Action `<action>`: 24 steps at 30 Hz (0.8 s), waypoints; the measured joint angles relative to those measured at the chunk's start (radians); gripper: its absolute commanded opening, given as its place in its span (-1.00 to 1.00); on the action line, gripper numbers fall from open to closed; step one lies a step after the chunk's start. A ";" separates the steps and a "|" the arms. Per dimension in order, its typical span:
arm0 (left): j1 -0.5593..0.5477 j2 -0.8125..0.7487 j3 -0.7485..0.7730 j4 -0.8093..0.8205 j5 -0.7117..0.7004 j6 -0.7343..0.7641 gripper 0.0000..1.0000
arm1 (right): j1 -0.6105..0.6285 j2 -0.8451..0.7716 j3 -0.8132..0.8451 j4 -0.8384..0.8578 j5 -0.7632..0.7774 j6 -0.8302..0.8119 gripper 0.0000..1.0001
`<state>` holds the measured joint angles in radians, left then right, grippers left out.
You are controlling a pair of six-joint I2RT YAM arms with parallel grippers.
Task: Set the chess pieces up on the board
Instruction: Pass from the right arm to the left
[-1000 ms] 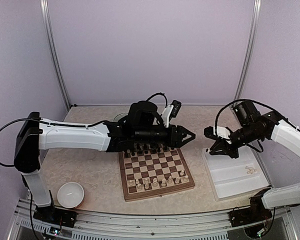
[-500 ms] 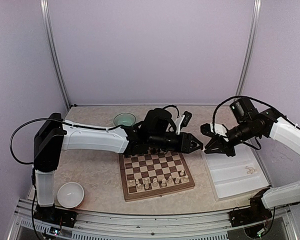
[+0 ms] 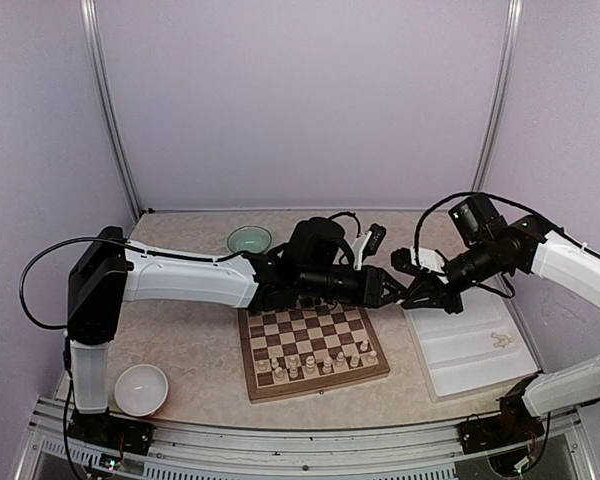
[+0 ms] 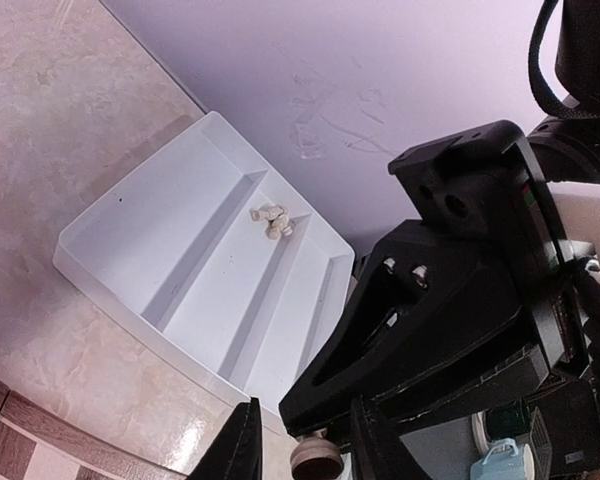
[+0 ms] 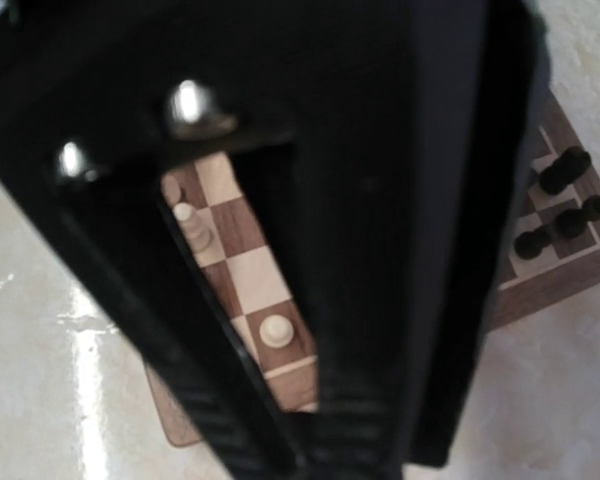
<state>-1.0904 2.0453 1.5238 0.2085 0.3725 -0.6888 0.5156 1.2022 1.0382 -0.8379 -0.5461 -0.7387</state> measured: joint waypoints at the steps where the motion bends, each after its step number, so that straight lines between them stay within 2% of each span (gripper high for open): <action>1: 0.000 0.000 -0.001 0.003 0.002 -0.001 -0.39 | 0.001 0.000 0.002 0.000 0.003 0.002 -0.88; 13: 0.007 0.011 -0.009 0.013 0.032 -0.006 -0.63 | 0.002 0.030 0.010 -0.001 0.017 0.027 -0.88; 19: 0.016 0.024 -0.008 0.039 0.047 -0.018 -0.54 | 0.002 0.031 0.010 0.007 0.039 0.031 -0.88; 24: 0.028 0.024 -0.010 0.039 0.060 -0.028 -0.57 | 0.002 0.033 0.010 0.037 0.060 0.038 -0.88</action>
<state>-1.0622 2.0697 1.5139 0.2470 0.4328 -0.7170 0.5171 1.2350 1.0485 -0.8005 -0.4862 -0.7010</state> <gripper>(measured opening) 0.229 0.080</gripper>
